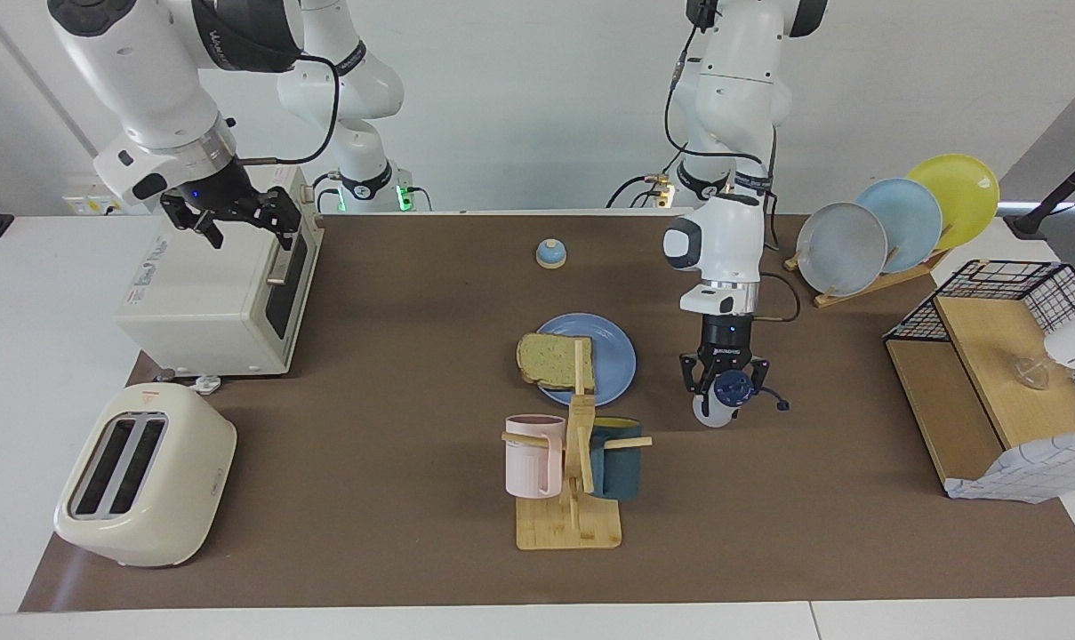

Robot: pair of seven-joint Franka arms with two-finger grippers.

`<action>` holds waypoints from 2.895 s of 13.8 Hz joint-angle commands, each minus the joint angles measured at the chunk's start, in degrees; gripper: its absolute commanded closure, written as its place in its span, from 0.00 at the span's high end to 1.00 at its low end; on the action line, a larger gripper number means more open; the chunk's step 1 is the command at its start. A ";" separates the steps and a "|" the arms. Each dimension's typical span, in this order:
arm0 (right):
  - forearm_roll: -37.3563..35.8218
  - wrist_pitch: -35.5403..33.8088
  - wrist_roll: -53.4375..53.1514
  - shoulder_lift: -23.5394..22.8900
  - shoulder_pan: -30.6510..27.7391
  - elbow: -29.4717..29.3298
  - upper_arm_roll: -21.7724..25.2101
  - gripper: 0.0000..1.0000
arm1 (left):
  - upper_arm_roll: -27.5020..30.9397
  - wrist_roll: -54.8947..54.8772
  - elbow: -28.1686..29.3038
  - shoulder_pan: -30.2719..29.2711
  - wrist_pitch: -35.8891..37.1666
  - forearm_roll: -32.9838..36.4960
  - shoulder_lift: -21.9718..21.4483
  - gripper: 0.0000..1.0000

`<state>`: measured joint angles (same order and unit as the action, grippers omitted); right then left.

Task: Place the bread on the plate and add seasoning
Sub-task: 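Set the bottle down on the table and open the left gripper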

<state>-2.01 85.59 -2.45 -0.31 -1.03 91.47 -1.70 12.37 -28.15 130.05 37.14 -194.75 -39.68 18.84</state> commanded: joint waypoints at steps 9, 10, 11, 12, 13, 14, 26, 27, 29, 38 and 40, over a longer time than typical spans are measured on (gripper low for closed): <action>1.13 0.46 1.48 0.93 -0.73 0.90 -0.32 1.00 | -0.59 -0.24 -0.41 -0.40 0.43 -1.01 1.64 0.41; 1.13 0.37 1.48 0.93 -0.73 0.82 -0.32 1.00 | -0.59 -0.24 -0.23 -0.40 0.43 -1.10 1.55 0.64; 1.13 0.46 1.48 0.93 -0.73 0.82 -0.32 1.00 | -0.59 -0.24 -0.15 -0.40 0.86 -1.18 1.47 0.77; 1.13 0.46 1.48 0.93 -0.73 0.82 -0.32 1.00 | -0.51 -0.24 -0.14 -0.40 1.74 -1.18 1.38 0.85; 1.13 0.46 1.48 0.93 -0.73 0.82 -0.41 1.00 | -0.50 -0.24 -0.14 -0.40 2.35 -1.18 1.29 0.98; 1.13 0.46 1.48 0.93 -0.73 0.90 -0.33 1.00 | -0.42 -0.24 -0.14 -0.40 2.45 -1.27 1.20 1.00; 1.13 0.37 1.48 0.93 -0.73 0.90 -0.32 1.00 | 0.02 -0.42 4.33 -0.75 5.00 -1.62 -4.07 1.00; 1.13 0.37 1.48 0.93 -0.73 0.82 -0.32 1.00 | 0.02 -0.42 4.42 -0.75 5.00 -1.54 -4.07 1.00; 1.13 0.46 1.48 0.93 -0.73 0.82 -0.32 1.00 | 0.02 -0.42 4.51 -0.75 5.08 -1.62 -4.07 1.00; 1.13 0.46 1.48 0.93 -0.73 0.82 -0.32 1.00 | 0.02 -0.42 4.60 -0.40 5.08 -1.62 -4.16 1.00; 1.13 0.37 1.48 0.93 -0.73 0.90 -0.32 1.00 | 0.02 -0.51 5.82 -0.22 4.73 -1.62 -4.51 1.00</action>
<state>-2.01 85.59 -2.45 -0.31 -1.03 91.47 -1.74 12.37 -28.07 133.67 36.53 -190.61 -40.42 16.30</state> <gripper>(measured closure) 0.000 0.000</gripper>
